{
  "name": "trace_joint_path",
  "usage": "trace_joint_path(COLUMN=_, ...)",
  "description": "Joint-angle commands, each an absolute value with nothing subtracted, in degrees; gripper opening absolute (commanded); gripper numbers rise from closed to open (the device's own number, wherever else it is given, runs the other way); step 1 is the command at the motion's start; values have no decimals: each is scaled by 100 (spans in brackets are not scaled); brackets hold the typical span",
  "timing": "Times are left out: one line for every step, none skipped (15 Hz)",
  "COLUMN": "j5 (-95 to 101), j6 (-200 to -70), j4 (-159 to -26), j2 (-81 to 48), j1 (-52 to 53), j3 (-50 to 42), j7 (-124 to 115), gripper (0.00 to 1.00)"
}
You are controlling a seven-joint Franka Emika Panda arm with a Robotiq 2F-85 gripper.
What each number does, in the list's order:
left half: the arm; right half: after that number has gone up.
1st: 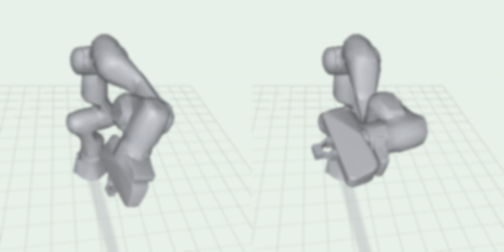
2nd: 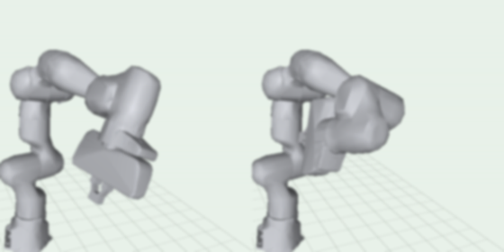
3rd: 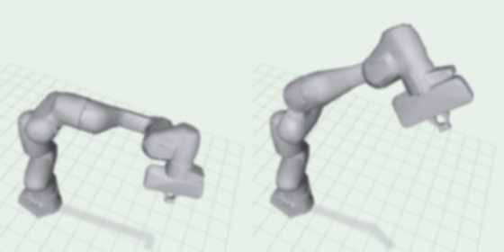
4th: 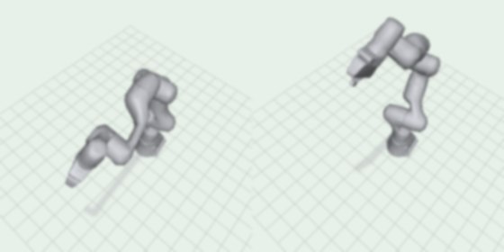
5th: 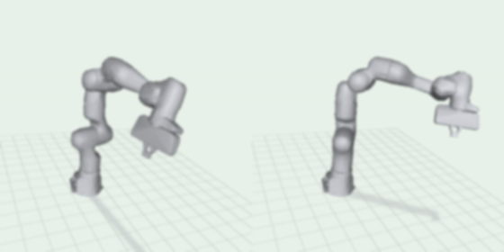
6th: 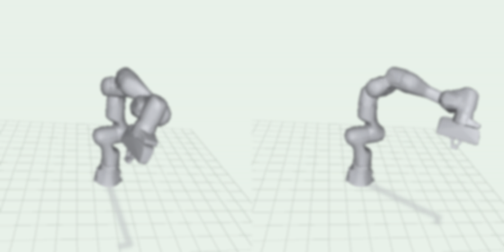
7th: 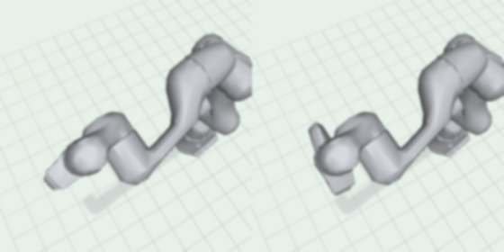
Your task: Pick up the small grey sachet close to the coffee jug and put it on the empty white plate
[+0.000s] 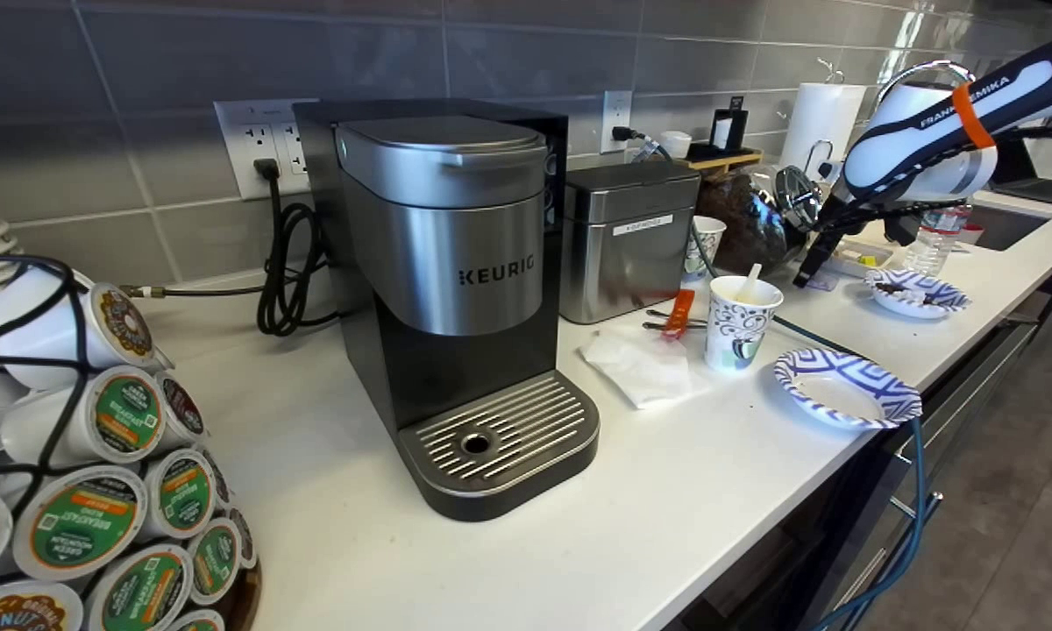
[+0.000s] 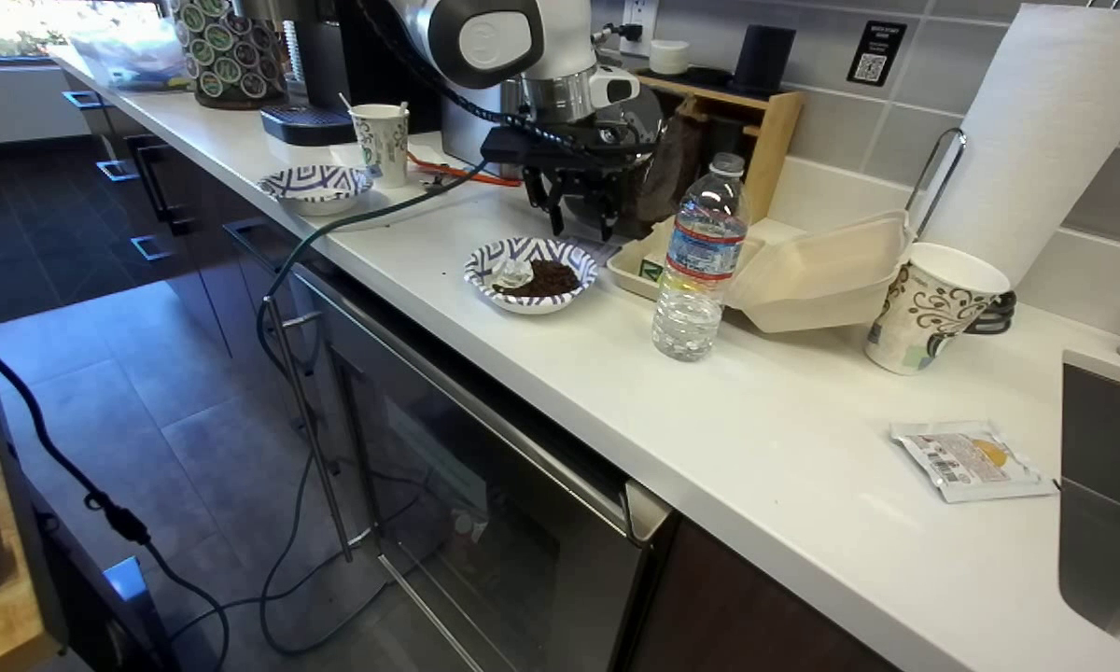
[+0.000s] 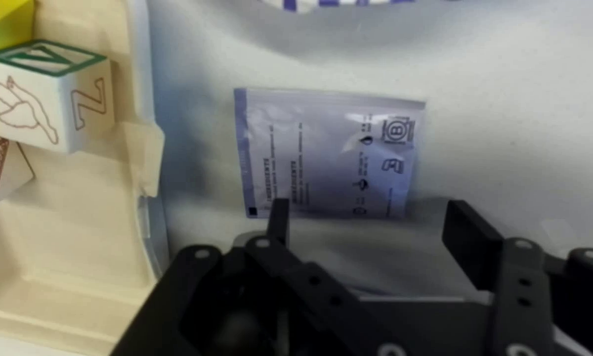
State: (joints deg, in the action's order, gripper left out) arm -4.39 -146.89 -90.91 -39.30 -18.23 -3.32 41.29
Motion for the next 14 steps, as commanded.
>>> trace_joint_path(j5=-212, j6=-14353, j4=-8687, j2=-4212, j1=-1854, j3=-347, j7=3749, gripper=50)
trace_joint_path(j5=-209, j6=-14301, j4=-8647, j2=-4226, j1=-1855, j3=-339, j7=3696, gripper=40)
trace_joint_path(j5=-187, j6=-14242, j4=-8614, j2=-4232, j1=-1844, j3=-343, j7=3630, gripper=33)
trace_joint_path(j5=-172, j6=-14200, j4=-8583, j2=-4238, j1=-1836, j3=-345, j7=3572, gripper=24)
trace_joint_path(j5=-156, j6=-14169, j4=-8565, j2=-4230, j1=-1837, j3=-344, j7=3534, gripper=18)
trace_joint_path(j5=-119, j6=-14169, j4=-8545, j2=-4240, j1=-1828, j3=-355, j7=3478, gripper=11)
trace_joint_path(j5=-87, j6=-14164, j4=-8549, j2=-4225, j1=-1825, j3=-365, j7=3428, gripper=2)
trace_joint_path(j5=-69, j6=-14171, j4=-8536, j2=-4217, j1=-1858, j3=-365, j7=3431, gripper=1)
trace_joint_path(j5=-37, j6=-14166, j4=-8556, j2=-4195, j1=-1851, j3=-382, j7=3386, gripper=0)
trace_joint_path(j5=-10, j6=-14161, j4=-8577, j2=-4178, j1=-1851, j3=-395, j7=3363, gripper=0)
trace_joint_path(j5=23, j6=-14161, j4=-8605, j2=-4160, j1=-1847, j3=-411, j7=3333, gripper=0)
trace_joint_path(j5=55, j6=-14174, j4=-8688, j2=-4103, j1=-1854, j3=-415, j7=3332, gripper=1)
trace_joint_path(j5=89, j6=-14199, j4=-8815, j2=-4016, j1=-1868, j3=-399, j7=3383, gripper=0)
trace_joint_path(j5=87, j6=-14191, j4=-8934, j2=-3922, j1=-1922, j3=-335, j7=3523, gripper=0)
